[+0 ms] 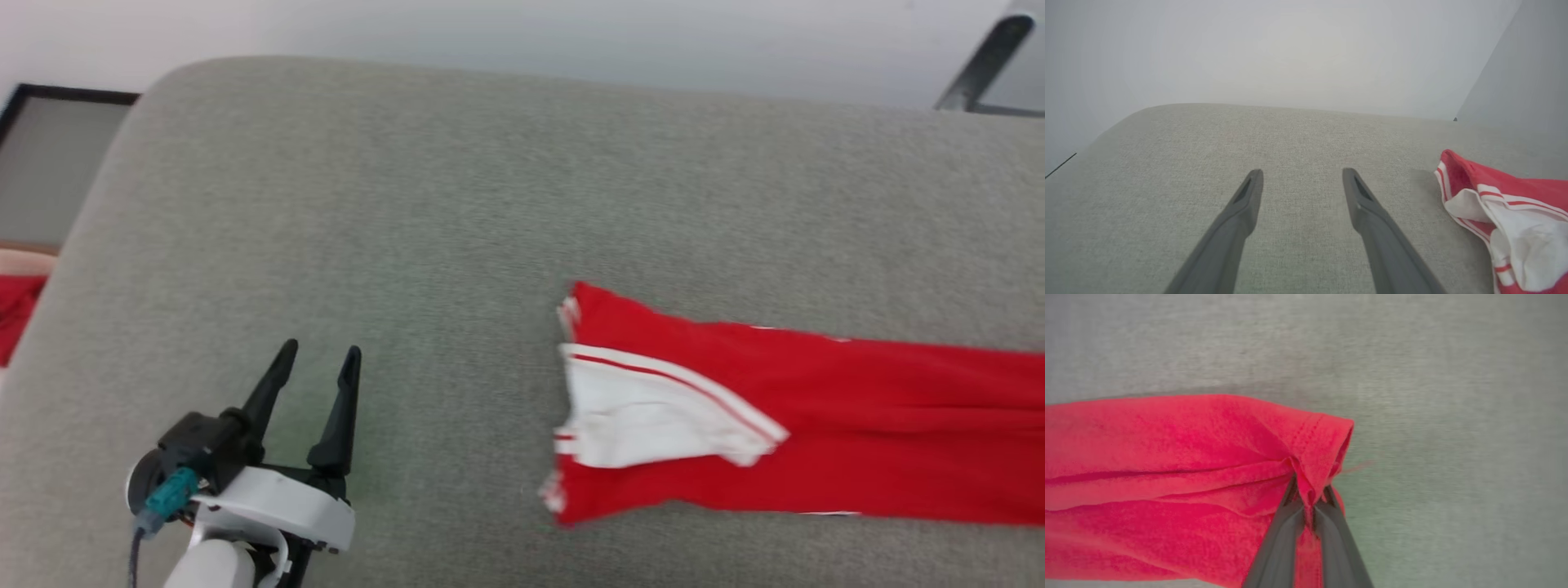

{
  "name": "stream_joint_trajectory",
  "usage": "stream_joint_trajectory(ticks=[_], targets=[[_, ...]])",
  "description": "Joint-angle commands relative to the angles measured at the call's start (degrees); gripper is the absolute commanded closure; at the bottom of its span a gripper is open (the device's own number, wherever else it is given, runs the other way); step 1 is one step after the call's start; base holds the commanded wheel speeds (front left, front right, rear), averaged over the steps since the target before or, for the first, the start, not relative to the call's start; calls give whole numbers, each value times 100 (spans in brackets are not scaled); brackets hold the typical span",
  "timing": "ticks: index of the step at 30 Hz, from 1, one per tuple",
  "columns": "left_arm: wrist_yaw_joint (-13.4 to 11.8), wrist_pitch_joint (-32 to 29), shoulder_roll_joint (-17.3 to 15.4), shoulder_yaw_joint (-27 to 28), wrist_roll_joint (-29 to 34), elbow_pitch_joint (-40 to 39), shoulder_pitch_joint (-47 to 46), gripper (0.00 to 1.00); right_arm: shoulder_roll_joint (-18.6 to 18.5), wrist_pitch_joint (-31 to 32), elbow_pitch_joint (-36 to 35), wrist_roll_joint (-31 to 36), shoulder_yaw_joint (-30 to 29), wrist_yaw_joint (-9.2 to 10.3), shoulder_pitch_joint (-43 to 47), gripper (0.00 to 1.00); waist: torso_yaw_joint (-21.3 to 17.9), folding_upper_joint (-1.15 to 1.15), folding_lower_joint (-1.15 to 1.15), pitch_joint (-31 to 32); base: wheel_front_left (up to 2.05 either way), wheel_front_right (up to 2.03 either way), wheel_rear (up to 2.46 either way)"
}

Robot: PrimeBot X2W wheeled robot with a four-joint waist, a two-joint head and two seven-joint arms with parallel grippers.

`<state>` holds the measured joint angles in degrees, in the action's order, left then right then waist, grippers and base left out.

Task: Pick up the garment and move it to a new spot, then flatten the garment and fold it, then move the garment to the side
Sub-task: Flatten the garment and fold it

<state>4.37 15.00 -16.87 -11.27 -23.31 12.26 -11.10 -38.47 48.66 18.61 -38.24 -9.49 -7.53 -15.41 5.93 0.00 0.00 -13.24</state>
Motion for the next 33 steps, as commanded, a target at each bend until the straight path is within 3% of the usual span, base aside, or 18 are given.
stream_joint_trajectory(ticks=[1, 9, 16, 21, 27, 33], targets=[[20, 22, -4, 55, 50, -21, 73, 0, -104, -80, 27, 76, -106, 8, -82, 100, -198, 0, 0, -127, 0, 0, 0], [118, 22, -46, 308, 126, -121, 97, 0, -544, -531, 381, 473, -615, 7, -198, 100, -425, 0, 0, -288, 0, 0, 0], [170, 22, 16, 330, 107, -41, 118, 0, -158, -375, 234, 62, -475, 7, -306, 100, -478, 0, 0, -199, 0, 0, 0], [196, 23, 123, 332, 53, 67, 176, 0, -43, -16, -441, -446, 42, 6, -124, 100, -451, 0, 0, 1, 0, 0, 0], [218, 22, 275, 400, -9, 146, 331, 0, 165, 539, -1757, -1211, 743, 6, -87, 100, -365, 0, 0, 223, 0, 0, 0], [264, 22, 498, 353, -14, 246, 356, 0, 473, 842, -2682, -1225, 1583, 6, -382, 100, -111, 0, 0, 284, 0, 0, 0]])
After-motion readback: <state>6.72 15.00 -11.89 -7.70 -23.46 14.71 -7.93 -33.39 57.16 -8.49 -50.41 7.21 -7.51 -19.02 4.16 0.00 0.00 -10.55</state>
